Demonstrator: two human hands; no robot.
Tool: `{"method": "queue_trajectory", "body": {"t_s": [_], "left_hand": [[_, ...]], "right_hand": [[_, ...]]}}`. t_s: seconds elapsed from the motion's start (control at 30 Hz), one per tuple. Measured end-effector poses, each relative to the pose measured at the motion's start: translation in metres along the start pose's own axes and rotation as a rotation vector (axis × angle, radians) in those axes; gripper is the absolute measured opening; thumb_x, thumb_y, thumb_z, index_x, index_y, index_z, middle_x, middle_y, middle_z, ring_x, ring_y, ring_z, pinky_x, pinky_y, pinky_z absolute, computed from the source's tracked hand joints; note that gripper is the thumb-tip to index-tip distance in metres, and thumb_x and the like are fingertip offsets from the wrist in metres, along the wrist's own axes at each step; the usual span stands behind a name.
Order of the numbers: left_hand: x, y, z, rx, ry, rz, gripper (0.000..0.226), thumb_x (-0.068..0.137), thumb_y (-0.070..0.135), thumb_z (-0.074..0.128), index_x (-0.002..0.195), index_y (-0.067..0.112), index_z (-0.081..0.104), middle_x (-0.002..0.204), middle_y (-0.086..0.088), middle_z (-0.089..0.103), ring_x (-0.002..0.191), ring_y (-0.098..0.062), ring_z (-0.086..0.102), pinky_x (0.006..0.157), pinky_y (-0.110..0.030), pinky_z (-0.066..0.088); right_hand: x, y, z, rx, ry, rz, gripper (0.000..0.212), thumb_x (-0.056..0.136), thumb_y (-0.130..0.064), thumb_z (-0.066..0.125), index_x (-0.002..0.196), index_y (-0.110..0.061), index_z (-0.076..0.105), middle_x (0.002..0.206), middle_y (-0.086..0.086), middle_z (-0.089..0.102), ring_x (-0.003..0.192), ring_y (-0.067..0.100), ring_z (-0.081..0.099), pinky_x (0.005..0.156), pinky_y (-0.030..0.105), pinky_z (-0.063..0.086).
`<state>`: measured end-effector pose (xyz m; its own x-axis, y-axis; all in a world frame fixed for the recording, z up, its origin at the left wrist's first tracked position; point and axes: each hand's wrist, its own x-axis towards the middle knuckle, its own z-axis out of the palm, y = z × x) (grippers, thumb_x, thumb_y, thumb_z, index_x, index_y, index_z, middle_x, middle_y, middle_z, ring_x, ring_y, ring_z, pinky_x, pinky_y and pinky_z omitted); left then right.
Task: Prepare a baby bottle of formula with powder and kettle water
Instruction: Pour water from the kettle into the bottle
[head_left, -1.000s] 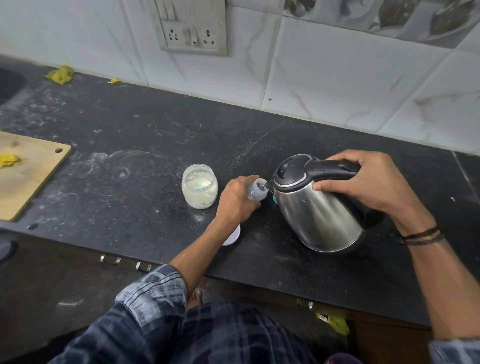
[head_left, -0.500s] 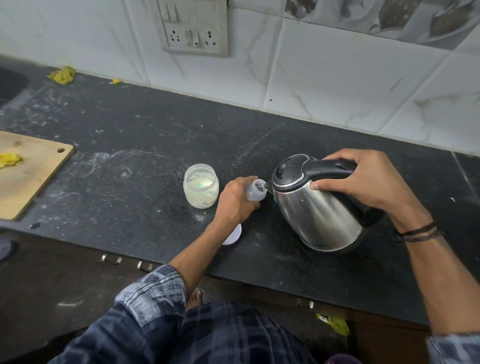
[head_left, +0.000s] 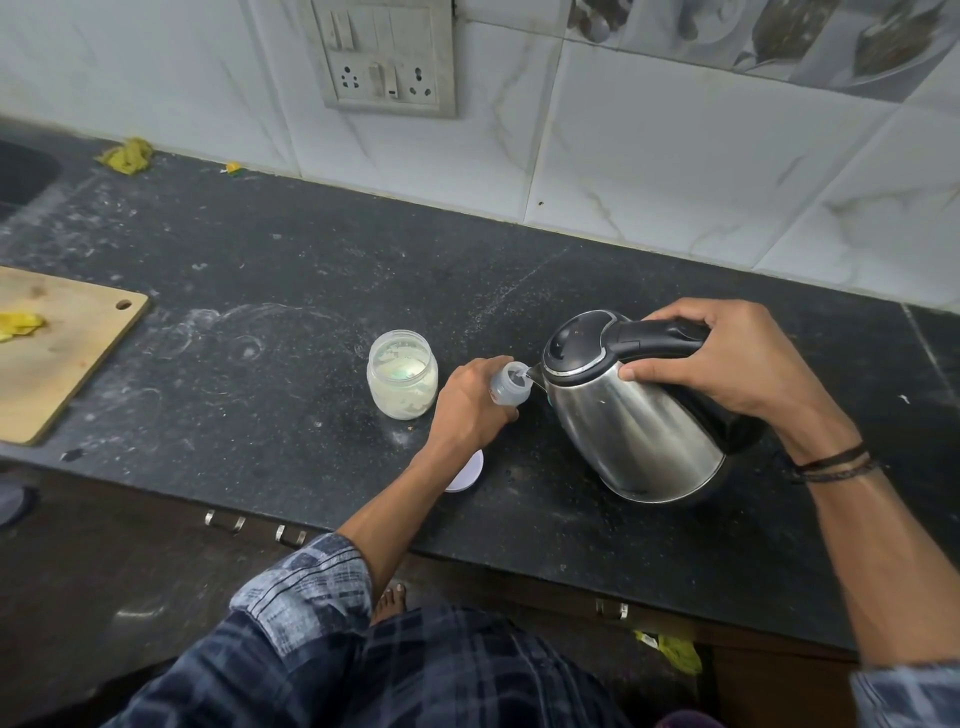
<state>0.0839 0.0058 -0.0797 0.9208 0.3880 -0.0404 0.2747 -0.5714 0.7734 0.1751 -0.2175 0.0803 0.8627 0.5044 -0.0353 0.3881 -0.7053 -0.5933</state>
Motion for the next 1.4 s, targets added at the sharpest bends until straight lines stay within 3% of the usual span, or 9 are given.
{"method": "queue_trajectory", "body": {"t_s": [0.6, 1.13, 1.4], "left_hand": [[0.0019, -0.0033, 0.0029, -0.014, 0.008, -0.014, 0.060, 0.067, 0.013, 0.083, 0.123, 0.025, 0.066, 0.117, 0.000, 0.068, 0.107, -0.022, 0.061, 0.091, -0.037, 0.049], [0.0053, -0.0049, 0.0041, -0.011, -0.001, -0.037, 0.062, 0.069, 0.014, 0.084, 0.126, 0.025, 0.064, 0.121, 0.000, 0.067, 0.110, -0.021, 0.060, 0.094, -0.038, 0.049], [0.0038, -0.0026, 0.0014, 0.018, -0.005, 0.001, 0.049, 0.071, 0.014, 0.081, 0.116, 0.025, 0.068, 0.107, -0.001, 0.066, 0.097, -0.021, 0.059, 0.078, -0.030, 0.041]], "right_hand": [[0.0051, 0.0029, -0.0004, -0.009, -0.017, -0.002, 0.042, 0.058, -0.051, 0.095, 0.094, -0.039, 0.076, 0.083, -0.020, 0.073, 0.084, 0.004, 0.067, 0.076, 0.029, 0.051], [0.0084, 0.0038, -0.0010, -0.014, -0.029, -0.002, 0.045, 0.057, -0.054, 0.094, 0.095, -0.040, 0.076, 0.086, -0.016, 0.074, 0.084, 0.011, 0.068, 0.077, 0.036, 0.053], [0.0087, 0.0028, -0.0003, -0.013, -0.029, -0.007, 0.041, 0.058, -0.052, 0.095, 0.093, -0.041, 0.076, 0.085, -0.019, 0.073, 0.083, 0.005, 0.066, 0.072, 0.030, 0.050]]}}
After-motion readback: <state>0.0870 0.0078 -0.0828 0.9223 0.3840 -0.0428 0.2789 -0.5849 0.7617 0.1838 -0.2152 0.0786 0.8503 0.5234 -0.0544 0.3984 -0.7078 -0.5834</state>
